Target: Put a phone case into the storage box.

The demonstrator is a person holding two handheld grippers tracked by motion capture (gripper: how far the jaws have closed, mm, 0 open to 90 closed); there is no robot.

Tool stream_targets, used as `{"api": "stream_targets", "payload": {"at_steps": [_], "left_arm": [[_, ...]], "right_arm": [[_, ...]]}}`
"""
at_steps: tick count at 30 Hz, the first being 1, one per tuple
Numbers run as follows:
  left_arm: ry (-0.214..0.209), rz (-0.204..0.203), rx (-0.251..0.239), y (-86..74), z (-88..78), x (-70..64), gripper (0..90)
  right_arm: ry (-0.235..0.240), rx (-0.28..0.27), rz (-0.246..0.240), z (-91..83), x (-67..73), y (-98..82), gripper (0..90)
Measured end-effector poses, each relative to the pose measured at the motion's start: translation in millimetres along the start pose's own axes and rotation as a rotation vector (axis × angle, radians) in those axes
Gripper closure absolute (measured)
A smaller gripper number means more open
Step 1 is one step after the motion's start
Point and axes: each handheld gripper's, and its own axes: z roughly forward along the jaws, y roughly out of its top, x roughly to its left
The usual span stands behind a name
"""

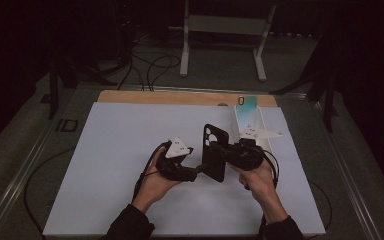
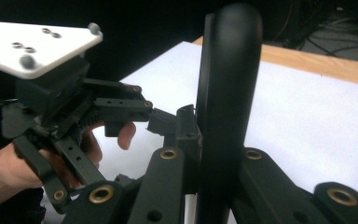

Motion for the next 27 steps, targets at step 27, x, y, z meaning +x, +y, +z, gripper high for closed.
{"api": "stream_targets", "payload": {"at_steps": [27], "left_arm": [[-0.302,0.042,-0.009,-4.2,-3.9,-2.7,38.8]], "right_arm": [[0.233,-0.115,-0.103,-6.3,14.5,6.5,85.0]]}}
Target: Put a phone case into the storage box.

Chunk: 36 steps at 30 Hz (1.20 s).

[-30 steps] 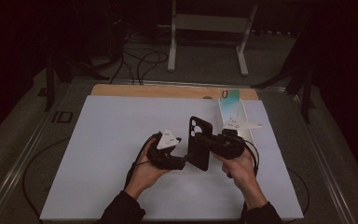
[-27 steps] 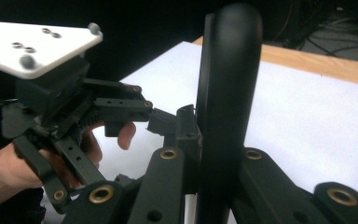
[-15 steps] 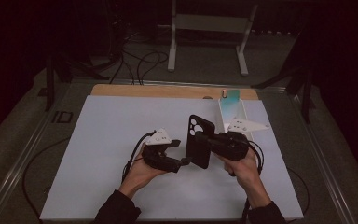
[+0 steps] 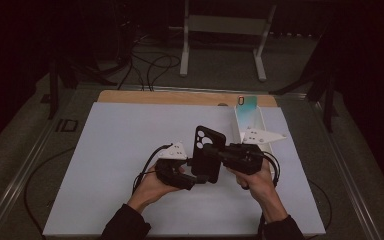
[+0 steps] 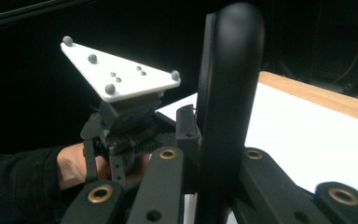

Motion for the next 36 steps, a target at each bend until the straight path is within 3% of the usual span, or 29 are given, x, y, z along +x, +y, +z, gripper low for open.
{"api": "stream_targets", "payload": {"at_steps": [6,11,18,22,25,27,29,31,32,36], "left_arm": [[-0.014,0.009,0.006,-0.4,-0.7,0.9,46.8],[-0.022,0.009,0.02,-0.5,1.9,0.7,45.8],[-0.017,0.038,0.035,-1.4,0.1,-1.3,59.1],[0.001,0.071,0.048,-2.5,1.4,-3.4,68.9],[0.016,0.076,0.047,-2.6,1.3,-3.8,78.7],[0.035,0.077,0.053,-2.2,1.4,-3.1,79.5],[0.054,0.079,0.055,-2.0,1.7,-3.5,80.0],[0.058,0.077,0.056,-2.2,1.9,-3.4,80.2],[0.069,0.073,0.055,-2.4,2.2,-2.6,80.3],[0.092,0.063,0.043,-2.7,0.0,-1.0,80.6]], "right_arm": [[0.03,-0.007,-0.026,-0.5,-0.7,0.5,85.1],[0.059,-0.012,-0.036,0.1,-2.1,-1.0,85.1],[0.071,-0.008,-0.066,-2.1,-4.2,-0.9,84.6],[0.084,0.015,-0.093,-2.8,-5.3,1.1,77.7],[0.056,0.028,-0.124,-3.3,-4.3,3.6,63.1],[0.029,0.025,-0.12,-4.1,-3.7,3.8,60.2],[-0.005,0.04,-0.126,-2.5,-2.8,2.7,51.6],[-0.017,0.047,-0.121,-1.4,-2.4,2.0,49.2],[-0.045,0.072,-0.094,1.4,-3.6,0.3,41.1],[-0.109,0.084,-0.063,1.5,-5.0,-0.7,29.8]]}}
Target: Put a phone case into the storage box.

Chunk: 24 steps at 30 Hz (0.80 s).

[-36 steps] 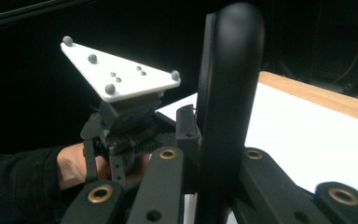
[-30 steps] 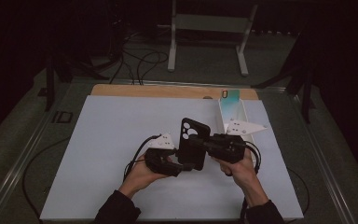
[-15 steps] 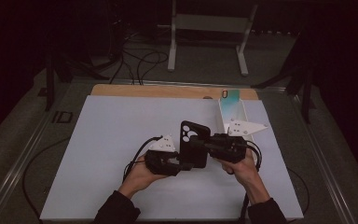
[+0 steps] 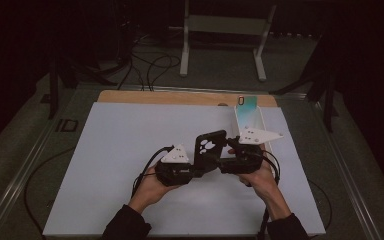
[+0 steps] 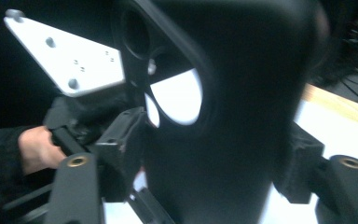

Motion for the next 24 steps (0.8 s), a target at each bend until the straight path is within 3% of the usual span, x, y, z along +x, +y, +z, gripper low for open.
{"api": "stream_targets", "payload": {"at_steps": [4,6,12,24], "left_arm": [[0.022,-0.016,-0.007,-1.2,-3.0,2.4,80.6],[0.044,-0.024,0.0,-2.0,-4.1,3.6,80.5],[0.098,-0.055,0.008,-3.1,-3.3,6.0,80.5],[0.155,-0.078,0.019,-4.0,-0.6,6.3,80.5]], "right_arm": [[-0.043,0.008,0.025,-1.8,-1.4,-0.6,21.5],[-0.093,0.022,0.047,-4.0,-2.3,-0.5,15.1],[-0.182,0.018,0.061,-7.2,2.0,3.8,8.5],[-0.226,0.021,0.071,-4.2,13.7,15.0,9.8]]}}
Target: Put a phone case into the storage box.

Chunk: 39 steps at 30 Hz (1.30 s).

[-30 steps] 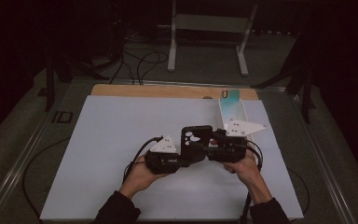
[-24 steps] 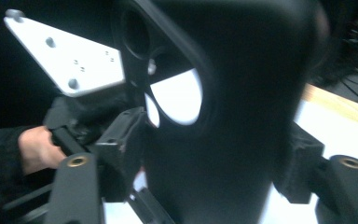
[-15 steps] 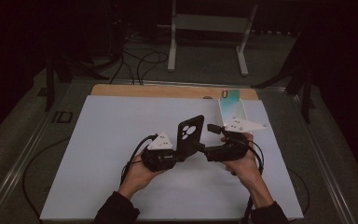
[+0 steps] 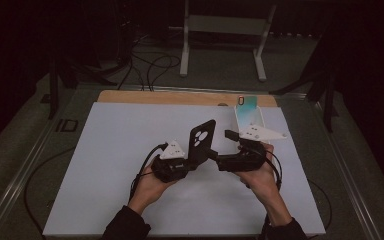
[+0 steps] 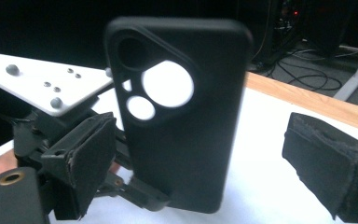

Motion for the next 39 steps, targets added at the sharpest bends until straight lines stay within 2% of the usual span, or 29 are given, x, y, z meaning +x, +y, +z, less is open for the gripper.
{"api": "stream_targets", "payload": {"at_steps": [2,3,11,15,20,32,39], "left_arm": [[0.01,0.0,-0.001,0.0,1.1,-1.1,80.5],[0.011,-0.001,-0.001,0.0,1.5,-1.4,80.5],[0.012,0.001,0.015,-0.7,5.1,-3.6,80.6],[0.014,0.005,0.009,-1.1,5.4,-5.4,80.6],[0.011,0.011,0.011,-1.5,6.1,-6.6,80.7],[-0.003,0.013,0.012,-1.5,7.5,-8.9,80.7],[-0.006,0.011,0.017,-1.7,8.7,-9.0,80.7]], "right_arm": [[-0.005,0.002,0.002,1.3,1.3,1.0,11.5],[-0.001,0.001,0.027,5.1,4.1,3.0,11.6],[-0.025,-0.017,0.02,14.2,12.6,11.4,14.9],[-0.047,-0.022,0.019,17.2,12.2,13.9,14.9],[-0.045,-0.014,0.044,21.9,10.2,13.1,12.2],[-0.061,-0.027,0.057,25.6,11.1,12.5,11.8],[-0.058,-0.03,0.036,26.6,11.0,11.4,12.5]]}}
